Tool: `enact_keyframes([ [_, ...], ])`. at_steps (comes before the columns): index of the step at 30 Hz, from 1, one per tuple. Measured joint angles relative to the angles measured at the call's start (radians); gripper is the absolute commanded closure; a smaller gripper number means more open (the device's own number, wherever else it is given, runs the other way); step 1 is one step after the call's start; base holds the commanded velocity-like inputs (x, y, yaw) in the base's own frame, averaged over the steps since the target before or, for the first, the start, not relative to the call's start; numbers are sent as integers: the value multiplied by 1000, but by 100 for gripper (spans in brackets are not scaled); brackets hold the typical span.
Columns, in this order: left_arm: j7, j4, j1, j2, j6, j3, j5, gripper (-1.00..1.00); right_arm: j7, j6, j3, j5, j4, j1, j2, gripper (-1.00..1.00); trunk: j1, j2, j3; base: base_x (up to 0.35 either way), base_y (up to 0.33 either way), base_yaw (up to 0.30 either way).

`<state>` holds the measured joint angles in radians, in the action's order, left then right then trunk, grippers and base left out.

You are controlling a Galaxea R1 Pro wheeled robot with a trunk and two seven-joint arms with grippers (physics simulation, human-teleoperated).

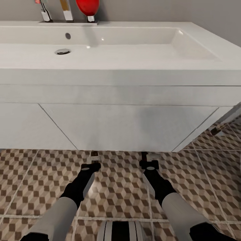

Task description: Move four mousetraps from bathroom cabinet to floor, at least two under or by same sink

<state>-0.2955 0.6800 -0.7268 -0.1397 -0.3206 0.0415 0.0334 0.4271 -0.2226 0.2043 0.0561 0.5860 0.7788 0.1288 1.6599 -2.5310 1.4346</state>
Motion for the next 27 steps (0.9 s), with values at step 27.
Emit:
enact_keyframes([
  [27, -3, -2, 0, -2, 13, 1, 0, 100, -1, -6, -5, 8, -7, 0, -1, 100, 1, 0, 0, 28, 0, -8],
])
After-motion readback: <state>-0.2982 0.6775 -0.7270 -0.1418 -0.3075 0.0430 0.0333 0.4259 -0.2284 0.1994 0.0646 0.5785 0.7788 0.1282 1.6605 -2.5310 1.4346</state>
